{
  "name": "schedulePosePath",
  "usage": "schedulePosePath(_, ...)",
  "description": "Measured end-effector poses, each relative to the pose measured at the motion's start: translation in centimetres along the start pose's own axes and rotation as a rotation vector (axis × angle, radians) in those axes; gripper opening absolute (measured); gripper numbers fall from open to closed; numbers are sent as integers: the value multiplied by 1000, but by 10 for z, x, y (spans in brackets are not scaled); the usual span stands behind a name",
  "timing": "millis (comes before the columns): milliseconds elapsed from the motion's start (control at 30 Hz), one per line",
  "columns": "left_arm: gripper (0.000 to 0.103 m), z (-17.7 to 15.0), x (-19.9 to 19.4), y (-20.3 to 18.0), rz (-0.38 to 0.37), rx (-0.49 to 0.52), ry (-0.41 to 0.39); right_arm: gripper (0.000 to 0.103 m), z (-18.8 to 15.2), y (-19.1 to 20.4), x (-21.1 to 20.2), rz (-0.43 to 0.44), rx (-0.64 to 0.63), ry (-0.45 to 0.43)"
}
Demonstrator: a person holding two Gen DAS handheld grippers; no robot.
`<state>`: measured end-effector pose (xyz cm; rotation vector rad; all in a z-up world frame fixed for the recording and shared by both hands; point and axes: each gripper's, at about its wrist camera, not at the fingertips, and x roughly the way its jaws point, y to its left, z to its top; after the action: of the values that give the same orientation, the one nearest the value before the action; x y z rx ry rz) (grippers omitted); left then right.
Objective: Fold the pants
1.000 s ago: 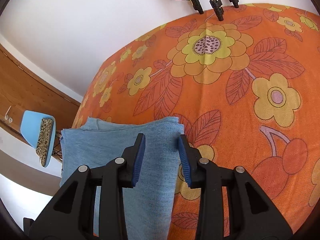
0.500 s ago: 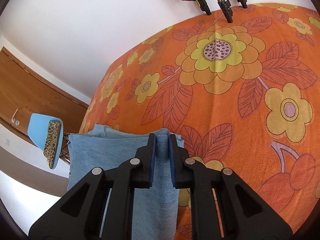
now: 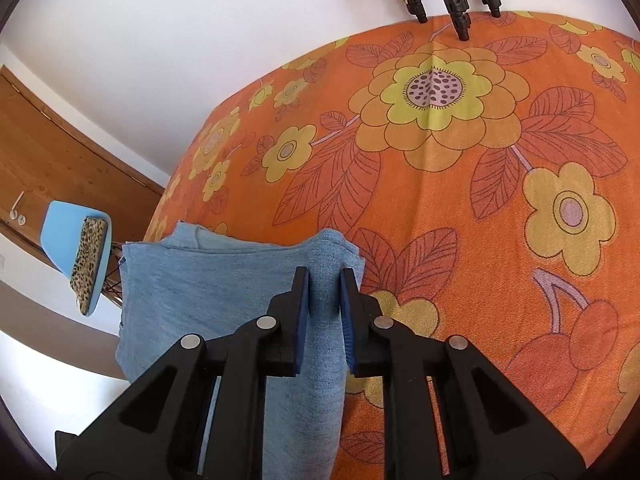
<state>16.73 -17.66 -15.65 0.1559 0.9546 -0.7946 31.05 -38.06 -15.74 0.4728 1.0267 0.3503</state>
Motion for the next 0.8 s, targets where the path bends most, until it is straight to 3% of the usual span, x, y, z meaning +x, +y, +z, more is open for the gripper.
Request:
schedulePosePath(300, 21, 1, 1, -4, 13, 14, 5, 9, -1, 0, 8, -86, -18, -4)
schedulePosePath(500, 21, -1, -9, -4, 14, 11, -14, 18, -8, 6, -22, -106, -56, -33)
schedulePosePath(533, 23, -2, -12, -6, 13, 20, -24, 18, -12, 6, -33, -109, -64, -36)
schedulePosePath(633, 48, -5, -15, -20, 16, 61, -34, 18, -25, -2, -68, -104, -46, -53)
schedulePosePath(700, 49, -6, -13, -33, 18, 107, -31, 19, -33, -8, -90, -91, -33, -70)
schedulePosePath(800, 49, -3, -7, -49, 40, 148, -33, 37, -43, -15, -119, -98, -26, -109)
